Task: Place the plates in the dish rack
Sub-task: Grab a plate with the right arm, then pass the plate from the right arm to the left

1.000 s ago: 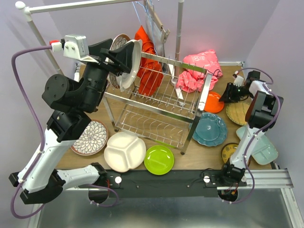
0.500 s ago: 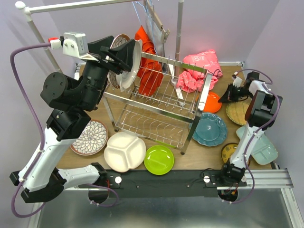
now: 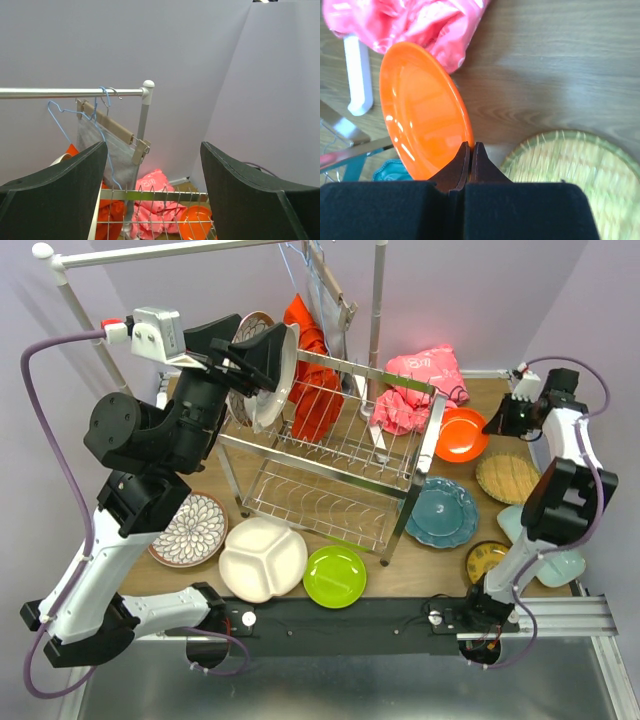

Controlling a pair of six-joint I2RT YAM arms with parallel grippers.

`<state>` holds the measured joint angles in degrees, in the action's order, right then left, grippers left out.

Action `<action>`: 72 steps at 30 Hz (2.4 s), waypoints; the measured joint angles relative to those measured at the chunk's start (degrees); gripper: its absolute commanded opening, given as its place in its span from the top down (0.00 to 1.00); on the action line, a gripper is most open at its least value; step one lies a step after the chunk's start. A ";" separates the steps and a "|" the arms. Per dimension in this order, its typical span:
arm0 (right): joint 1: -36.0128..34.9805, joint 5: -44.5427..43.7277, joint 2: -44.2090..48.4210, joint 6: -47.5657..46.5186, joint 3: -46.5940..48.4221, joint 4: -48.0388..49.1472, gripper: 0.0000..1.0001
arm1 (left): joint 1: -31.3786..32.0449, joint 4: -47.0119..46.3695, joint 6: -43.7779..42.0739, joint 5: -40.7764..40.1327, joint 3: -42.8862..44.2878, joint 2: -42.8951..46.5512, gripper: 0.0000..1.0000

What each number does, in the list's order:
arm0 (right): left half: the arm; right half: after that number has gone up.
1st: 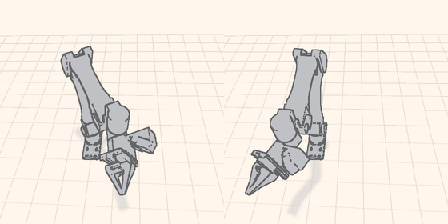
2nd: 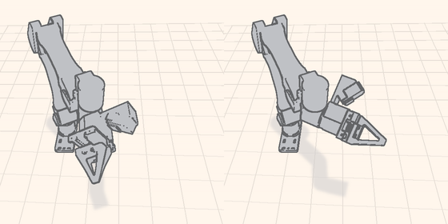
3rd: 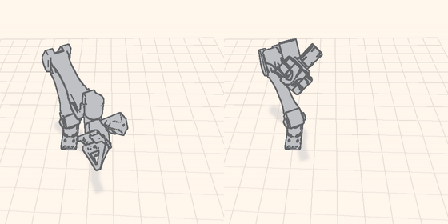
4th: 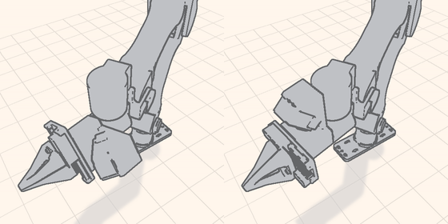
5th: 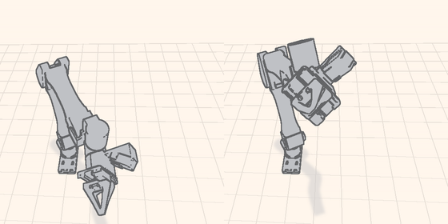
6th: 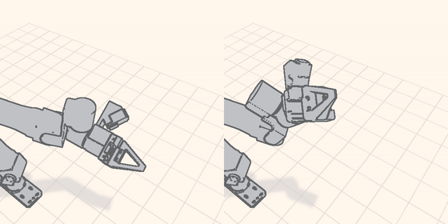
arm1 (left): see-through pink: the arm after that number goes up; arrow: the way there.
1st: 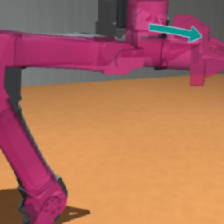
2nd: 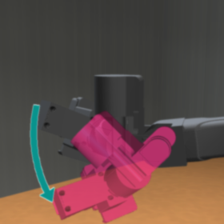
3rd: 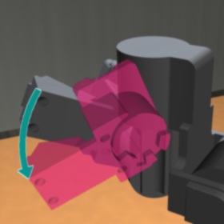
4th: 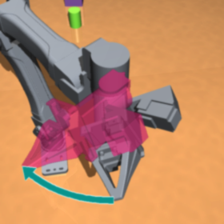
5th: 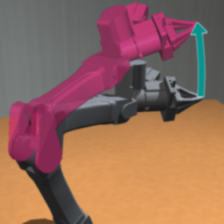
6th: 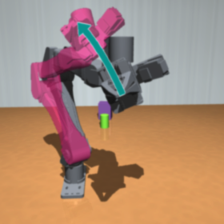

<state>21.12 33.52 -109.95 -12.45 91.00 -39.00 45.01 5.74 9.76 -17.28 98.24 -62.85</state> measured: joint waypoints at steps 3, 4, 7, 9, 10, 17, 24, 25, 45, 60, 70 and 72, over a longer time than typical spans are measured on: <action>0.00 -1.64 6.88 0.46 -4.59 2.51 0.99 | 0.00 -0.11 0.00 0.68 0.17 -0.07 0.16; -0.04 -2.86 10.25 0.76 -7.02 3.87 0.99 | 0.00 -0.11 0.00 1.03 0.46 -0.20 0.16; 0.00 -5.51 15.65 1.38 -10.73 5.64 1.00 | 0.00 -0.24 -0.04 2.36 1.77 -0.87 0.15; 0.00 -7.76 19.30 1.90 -12.24 6.60 0.99 | 0.00 -0.35 -0.04 3.43 2.75 -1.46 0.15; 0.00 -9.11 21.09 2.16 -12.55 7.17 0.99 | -0.02 -0.39 -0.04 4.07 3.41 -1.92 0.15; 0.20 -16.68 30.67 4.42 -12.79 10.40 0.99 | -0.11 -0.11 -0.28 11.96 9.35 -6.75 0.15; 0.70 -21.33 38.49 8.68 -11.54 12.81 1.00 | -0.22 0.76 -0.26 20.20 14.43 -11.89 0.15; 0.70 -21.86 39.32 9.79 -10.80 13.05 0.99 | -0.22 0.76 -0.22 21.07 14.82 -12.48 0.15; 0.72 -11.61 43.21 33.55 5.44 22.53 0.99 | -0.26 3.96 2.19 34.10 23.15 -20.24 0.16; -0.31 21.59 40.02 54.93 0.63 45.55 0.99 | -0.26 11.15 3.78 34.51 30.93 -27.71 0.31; -5.84 24.37 39.41 60.00 -0.57 50.03 0.99 | 2.40 14.91 5.11 34.23 34.58 -32.72 0.37; -6.29 24.48 39.34 60.22 -0.76 50.12 0.99 | 3.15 15.80 5.11 33.27 36.06 -33.83 0.42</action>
<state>14.83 58.00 -70.61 47.77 90.24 11.11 48.16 21.54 14.87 15.99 134.30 -96.68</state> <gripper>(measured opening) 0.019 0.653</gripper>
